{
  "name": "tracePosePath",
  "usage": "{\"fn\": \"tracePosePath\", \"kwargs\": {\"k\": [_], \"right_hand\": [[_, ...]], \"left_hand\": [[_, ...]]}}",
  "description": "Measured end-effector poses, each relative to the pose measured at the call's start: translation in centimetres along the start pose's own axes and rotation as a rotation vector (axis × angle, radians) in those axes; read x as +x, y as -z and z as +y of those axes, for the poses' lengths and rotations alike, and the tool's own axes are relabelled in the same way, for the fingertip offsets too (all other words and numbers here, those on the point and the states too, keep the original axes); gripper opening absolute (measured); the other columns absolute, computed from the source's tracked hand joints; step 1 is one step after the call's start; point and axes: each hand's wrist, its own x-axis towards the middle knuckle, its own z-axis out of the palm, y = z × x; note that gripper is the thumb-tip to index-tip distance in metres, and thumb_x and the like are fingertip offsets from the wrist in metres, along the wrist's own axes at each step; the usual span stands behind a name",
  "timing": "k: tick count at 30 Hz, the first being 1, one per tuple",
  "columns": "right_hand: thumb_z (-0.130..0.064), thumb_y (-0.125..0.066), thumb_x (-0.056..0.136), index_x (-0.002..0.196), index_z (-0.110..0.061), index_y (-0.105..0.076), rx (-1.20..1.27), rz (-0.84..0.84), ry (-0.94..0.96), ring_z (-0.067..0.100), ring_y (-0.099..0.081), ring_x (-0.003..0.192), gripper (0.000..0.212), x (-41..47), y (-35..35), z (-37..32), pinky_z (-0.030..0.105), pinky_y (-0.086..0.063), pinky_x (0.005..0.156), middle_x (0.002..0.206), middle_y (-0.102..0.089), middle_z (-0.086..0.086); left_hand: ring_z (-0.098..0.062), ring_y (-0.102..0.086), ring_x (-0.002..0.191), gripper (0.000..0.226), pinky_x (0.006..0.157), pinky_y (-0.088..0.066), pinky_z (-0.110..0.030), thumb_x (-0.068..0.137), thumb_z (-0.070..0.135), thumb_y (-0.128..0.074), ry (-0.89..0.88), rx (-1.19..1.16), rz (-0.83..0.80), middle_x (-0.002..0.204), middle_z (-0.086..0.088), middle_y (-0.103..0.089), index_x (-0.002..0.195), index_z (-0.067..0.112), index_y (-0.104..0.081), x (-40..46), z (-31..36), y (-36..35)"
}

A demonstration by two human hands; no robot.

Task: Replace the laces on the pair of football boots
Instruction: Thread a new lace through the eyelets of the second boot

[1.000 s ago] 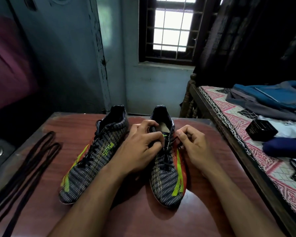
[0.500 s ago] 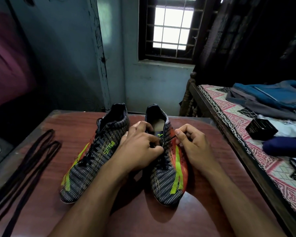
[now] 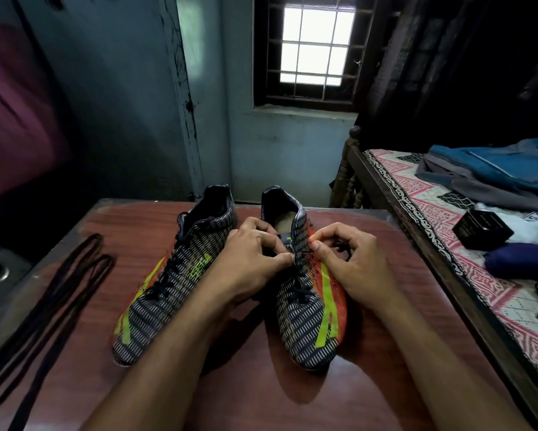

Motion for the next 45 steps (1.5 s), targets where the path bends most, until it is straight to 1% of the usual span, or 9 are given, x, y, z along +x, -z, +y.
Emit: {"fn": "tracePosePath", "kwargs": {"k": [5,12,17,22,29,33,41,43,45], "right_hand": [[-0.052,-0.079,0.079,0.094,-0.039,-0.076,-0.027,-0.052,0.027,0.006,-0.066,0.095,0.019,0.0,0.5,-0.8,0.03,-0.051,0.086,0.089,-0.072,-0.02],[-0.02,-0.086,0.081,0.087,-0.038,-0.075,-0.06,-0.106,0.059,-0.001,-0.068,0.088,0.022,0.1,1.0,-1.5,0.011,-0.046,0.079,0.087,-0.072,-0.025],[-0.013,-0.081,0.085,0.087,-0.031,-0.072,-0.112,-0.094,0.061,0.0,-0.068,0.091,0.02,-0.1,1.1,-1.5,0.014,-0.05,0.083,0.088,-0.072,-0.02],[-0.007,-0.075,0.088,0.093,-0.021,-0.068,-0.18,-0.08,0.2,0.003,-0.066,0.089,0.016,0.0,1.0,-1.5,0.021,-0.052,0.082,0.091,-0.068,-0.014],[-0.013,-0.078,0.081,0.085,-0.018,-0.07,-0.289,-0.039,0.294,0.009,-0.059,0.084,0.01,-0.1,1.0,-1.4,0.025,-0.047,0.077,0.083,-0.066,-0.012],[-0.032,-0.075,0.075,0.08,-0.027,-0.07,-0.422,0.065,0.291,0.016,-0.055,0.097,0.009,-0.1,0.6,-1.6,0.032,-0.031,0.084,0.083,-0.066,-0.016],[-0.032,-0.072,0.082,0.099,-0.031,-0.075,-0.493,0.082,0.254,0.019,-0.058,0.123,0.017,-0.1,0.4,-1.5,0.048,-0.031,0.114,0.1,-0.074,-0.014],[-0.029,-0.072,0.085,0.102,-0.026,-0.076,-0.382,0.014,0.229,0.014,-0.065,0.11,0.017,0.0,0.5,-1.5,0.049,-0.045,0.106,0.1,-0.075,-0.012],[-0.022,-0.075,0.088,0.097,-0.024,-0.076,-0.238,-0.047,0.175,0.005,-0.068,0.092,0.008,0.0,0.6,-1.6,0.034,-0.055,0.086,0.093,-0.074,-0.013]], "left_hand": [[-0.018,-0.052,0.111,0.029,0.099,-0.045,-0.035,0.082,0.037,-0.083,-0.034,-0.016,0.05,0.111,0.012,-0.054,0.059,0.047,-0.068,-0.2,0.4,-0.5],[-0.013,-0.047,0.111,0.015,0.101,-0.04,-0.031,0.075,0.028,-0.084,-0.034,-0.051,0.195,0.104,0.016,-0.057,0.064,0.033,-0.075,-0.3,0.7,-1.9],[-0.011,-0.04,0.132,0.007,0.111,-0.034,-0.035,0.076,0.033,-0.078,-0.2,0.024,0.236,0.108,0.019,-0.065,0.073,0.028,-0.074,-0.3,0.6,-2.6],[-0.008,-0.049,0.104,0.011,0.091,-0.039,-0.04,0.078,0.047,-0.068,-0.21,0.222,0.247,0.087,0.018,-0.062,0.079,0.035,-0.069,-0.5,1.0,-2.2],[-0.004,-0.04,0.103,0.014,0.086,-0.025,-0.034,0.088,0.05,-0.071,-0.179,0.266,0.139,0.092,0.023,-0.064,0.092,0.039,-0.078,-0.3,0.9,-1.2],[-0.01,-0.042,0.105,0.009,0.095,-0.036,-0.041,0.089,0.047,-0.07,-0.155,0.235,0.099,0.096,0.019,-0.066,0.083,0.042,-0.074,0.0,0.7,-1.4],[-0.014,-0.046,0.102,0.009,0.093,-0.046,-0.047,0.075,0.051,-0.063,-0.169,0.141,0.232,0.085,0.022,-0.062,0.073,0.042,-0.063,-0.3,1.1,-2.7],[-0.015,-0.047,0.101,0.014,0.092,-0.046,-0.047,0.074,0.05,-0.063,-0.168,0.128,0.248,0.087,0.02,-0.065,0.074,0.036,-0.068,-0.3,1.0,-2.9],[-0.014,-0.046,0.1,0.016,0.091,-0.046,-0.048,0.075,0.048,-0.066,-0.185,0.123,0.255,0.087,0.02,-0.065,0.076,0.033,-0.071,-0.3,0.9,-2.9]]}}
